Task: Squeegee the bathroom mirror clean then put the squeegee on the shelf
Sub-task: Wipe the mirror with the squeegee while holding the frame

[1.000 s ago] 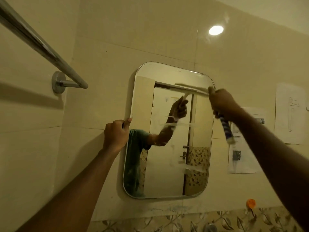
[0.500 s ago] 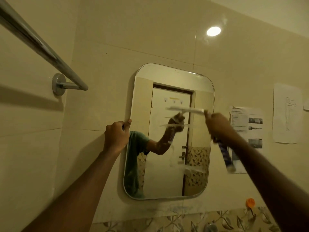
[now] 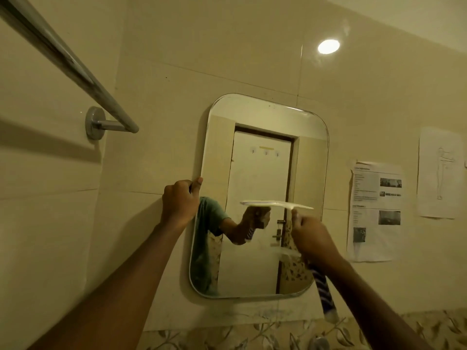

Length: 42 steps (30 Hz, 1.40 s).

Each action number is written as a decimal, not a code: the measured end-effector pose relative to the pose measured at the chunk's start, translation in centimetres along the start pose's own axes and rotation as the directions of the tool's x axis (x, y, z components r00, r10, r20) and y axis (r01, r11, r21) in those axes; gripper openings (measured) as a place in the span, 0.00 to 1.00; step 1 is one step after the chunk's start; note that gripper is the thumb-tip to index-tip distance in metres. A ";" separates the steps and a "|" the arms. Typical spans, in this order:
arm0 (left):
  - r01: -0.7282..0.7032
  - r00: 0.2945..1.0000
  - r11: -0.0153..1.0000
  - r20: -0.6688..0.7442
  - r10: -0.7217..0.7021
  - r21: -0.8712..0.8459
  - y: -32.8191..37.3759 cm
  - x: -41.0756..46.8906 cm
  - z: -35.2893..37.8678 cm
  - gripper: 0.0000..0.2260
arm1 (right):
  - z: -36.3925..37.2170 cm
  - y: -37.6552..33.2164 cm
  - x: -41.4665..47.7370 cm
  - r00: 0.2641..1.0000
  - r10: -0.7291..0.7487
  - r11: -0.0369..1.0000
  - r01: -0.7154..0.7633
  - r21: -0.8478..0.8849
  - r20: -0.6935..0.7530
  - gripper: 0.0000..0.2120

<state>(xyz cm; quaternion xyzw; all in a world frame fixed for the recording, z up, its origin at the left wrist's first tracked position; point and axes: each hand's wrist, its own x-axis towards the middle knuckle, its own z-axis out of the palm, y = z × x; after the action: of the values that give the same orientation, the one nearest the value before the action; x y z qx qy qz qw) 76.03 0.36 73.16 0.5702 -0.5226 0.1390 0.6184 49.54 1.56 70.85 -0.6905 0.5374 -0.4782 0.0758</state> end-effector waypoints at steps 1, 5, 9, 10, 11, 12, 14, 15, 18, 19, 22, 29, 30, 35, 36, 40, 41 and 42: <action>0.010 1.000 1.000 0.005 -0.010 -0.002 0.1 -0.1 -0.1 0.21 | -0.1 -0.4 -0.4 1.000 0.004 1.000 -0.004 -0.003 0.009 0.23; 0.032 0.999 0.999 0.014 -0.032 -0.026 0.1 0.0 0.0 0.19 | -4.8 -5.6 3.8 0.988 -0.104 0.994 0.106 0.016 -0.114 0.22; 0.029 0.999 0.998 0.017 -0.028 -0.055 -0.2 0.1 0.2 0.19 | -8.6 -12.9 9.4 0.969 -0.138 0.987 0.153 0.058 -0.206 0.20; 0.032 0.999 0.998 0.019 -0.031 -0.057 -0.2 0.1 0.2 0.19 | -8.7 -13.8 9.9 0.971 -0.137 0.987 0.151 0.053 -0.198 0.19; 0.038 0.999 0.998 0.024 -0.037 -0.058 -0.2 0.1 0.2 0.18 | -8.4 -14.0 10.1 0.972 -0.143 0.988 0.151 0.028 -0.186 0.18; 0.046 0.998 0.997 0.033 -0.044 -0.059 -0.1 0.1 0.2 0.18 | -7.7 -13.7 9.7 0.973 -0.153 0.988 0.154 -0.008 -0.173 0.17; 0.052 0.998 0.997 0.044 -0.049 -0.057 -0.2 0.2 0.1 0.19 | -5.1 -11.2 7.8 0.975 -0.169 0.985 0.164 -0.047 -0.143 0.18; 0.048 0.998 0.997 0.042 -0.046 -0.054 -0.3 0.3 0.1 0.19 | -3.3 -9.5 6.4 0.980 -0.151 0.988 0.148 -0.034 -0.126 0.18; 0.024 1.000 0.998 0.022 -0.023 -0.050 -0.2 0.3 0.0 0.20 | 1.1 -5.7 1.6 0.996 -0.075 0.996 0.072 -0.053 -0.052 0.24; 0.019 1.000 0.998 0.015 -0.018 -0.057 -0.1 0.3 -0.1 0.20 | 1.6 -5.2 0.8 0.998 -0.059 0.995 0.057 -0.085 -0.018 0.26; 0.016 1.000 0.998 -0.002 -0.016 -0.053 0.3 -0.1 -0.2 0.20 | -0.3 -6.7 2.0 0.996 -0.091 0.990 0.091 -0.110 -0.001 0.24; 0.061 0.998 0.990 0.006 -0.060 -0.129 0.6 -0.5 -0.3 0.22 | -6.5 -16.7 10.7 0.962 -0.152 0.984 0.168 0.056 -0.226 0.18; 0.062 0.998 0.989 0.031 -0.058 -0.136 0.6 -0.6 -0.4 0.20 | -6.1 -16.7 10.7 0.965 -0.142 0.986 0.157 0.051 -0.222 0.20; 0.139 0.989 0.951 0.091 -0.118 -0.276 0.2 -0.5 -0.6 0.25 | 0.9 -9.6 3.9 0.988 -0.121 0.990 0.128 0.060 -0.100 0.21; 0.139 0.989 0.952 0.092 -0.118 -0.272 0.3 -0.6 -0.7 0.25 | 2.3 -8.3 1.9 0.991 -0.106 0.993 0.111 0.051 -0.081 0.23; 0.140 0.987 0.964 0.114 -0.116 -0.228 0.6 -0.8 -0.8 0.20 | 2.5 -7.6 0.1 0.998 -0.064 0.998 0.064 -0.009 0.002 0.23; 0.142 0.986 0.966 0.114 -0.119 -0.217 0.7 -0.8 -0.8 0.19 | 1.5 -8.6 0.9 0.995 -0.102 0.995 0.102 0.003 -0.012 0.23; 0.160 0.984 0.965 0.109 -0.139 -0.210 0.7 -0.8 -0.8 0.18 | 0.2 -9.8 2.2 0.986 -0.159 0.987 0.161 0.021 -0.054 0.22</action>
<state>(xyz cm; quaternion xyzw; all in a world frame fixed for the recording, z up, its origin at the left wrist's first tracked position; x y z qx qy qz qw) 75.51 1.61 73.06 0.5427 -0.5185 0.0068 0.6607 56.22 3.74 78.04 -0.7177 0.4760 -0.5072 0.0318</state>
